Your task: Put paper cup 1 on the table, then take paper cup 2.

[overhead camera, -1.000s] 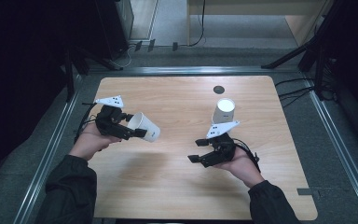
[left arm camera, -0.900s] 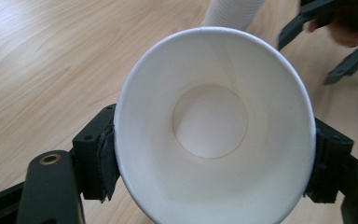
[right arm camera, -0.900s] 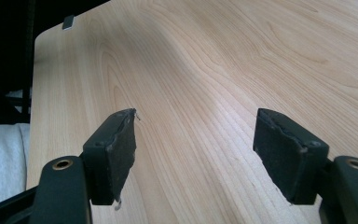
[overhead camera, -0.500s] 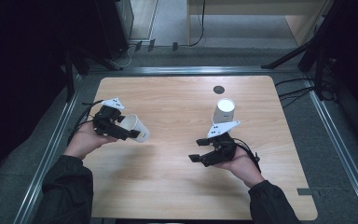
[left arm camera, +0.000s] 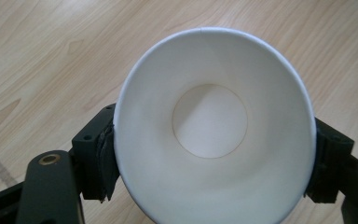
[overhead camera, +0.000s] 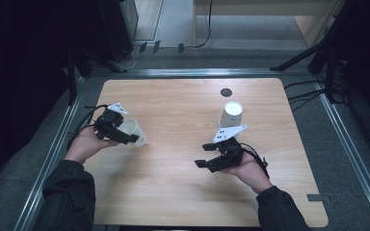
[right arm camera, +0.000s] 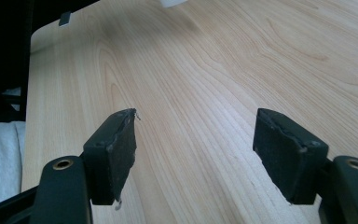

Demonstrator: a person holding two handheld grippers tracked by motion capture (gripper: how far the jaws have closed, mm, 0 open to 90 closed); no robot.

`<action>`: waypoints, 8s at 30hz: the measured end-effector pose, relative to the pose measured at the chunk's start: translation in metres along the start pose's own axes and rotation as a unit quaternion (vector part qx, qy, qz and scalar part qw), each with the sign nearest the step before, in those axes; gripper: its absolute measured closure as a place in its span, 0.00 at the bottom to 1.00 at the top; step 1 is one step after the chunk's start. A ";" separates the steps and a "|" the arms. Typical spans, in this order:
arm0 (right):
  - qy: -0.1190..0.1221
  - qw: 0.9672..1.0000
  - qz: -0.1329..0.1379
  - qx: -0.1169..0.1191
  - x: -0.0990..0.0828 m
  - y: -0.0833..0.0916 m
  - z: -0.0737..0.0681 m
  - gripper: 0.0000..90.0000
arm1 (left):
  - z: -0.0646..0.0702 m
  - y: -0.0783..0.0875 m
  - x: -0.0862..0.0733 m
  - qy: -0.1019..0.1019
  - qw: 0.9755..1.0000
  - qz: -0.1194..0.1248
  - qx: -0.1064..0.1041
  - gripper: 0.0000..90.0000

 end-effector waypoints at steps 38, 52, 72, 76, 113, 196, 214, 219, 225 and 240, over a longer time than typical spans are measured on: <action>0.003 1.000 -0.008 -0.001 -0.002 -0.002 -0.001 0.34 | -0.013 -0.027 -0.009 0.004 0.996 -0.068 0.050 0.23; 0.003 1.000 -0.009 -0.003 -0.002 -0.001 0.000 0.34 | -0.012 -0.031 -0.009 0.012 0.996 -0.071 0.044 0.14; -0.001 1.000 -0.002 -0.004 0.001 0.003 0.002 0.35 | -0.012 -0.007 -0.005 0.040 0.999 -0.012 0.009 0.10; -0.002 1.000 -0.001 -0.011 0.001 0.007 0.006 0.35 | -0.010 0.002 -0.002 0.039 0.999 0.010 0.010 0.10; -0.035 0.992 0.021 -0.119 -0.012 0.084 0.063 0.37 | 0.039 0.010 0.036 0.011 0.993 0.095 -0.069 0.14; 0.003 0.992 -0.009 -0.127 0.051 0.055 0.119 0.34 | 0.117 -0.019 0.026 -0.071 0.983 0.083 -0.149 0.14; 0.002 0.991 0.025 -0.134 0.065 0.074 0.115 0.35 | 0.117 -0.020 0.025 -0.070 0.983 0.079 -0.153 0.14; 0.001 0.989 0.042 -0.140 0.073 0.084 0.113 0.35 | 0.117 -0.021 0.025 -0.071 0.982 0.077 -0.155 0.14; 0.016 0.987 0.062 -0.149 0.081 0.097 0.108 0.35 | 0.117 -0.021 0.025 -0.073 0.982 0.080 -0.155 0.15; 0.067 0.983 0.100 -0.141 0.114 0.139 0.064 0.36 | 0.119 -0.014 0.027 -0.076 0.979 0.096 -0.166 0.15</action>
Point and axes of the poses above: each handheld gripper's, and its own axes: y roughly backward along the jaws, x roughly out of its top, z roughly to its right, the point moved 4 cm from there along -y, roughly forward along the jaws, and after that the axes turned 13 degrees about -x, right-handed, at the moved point
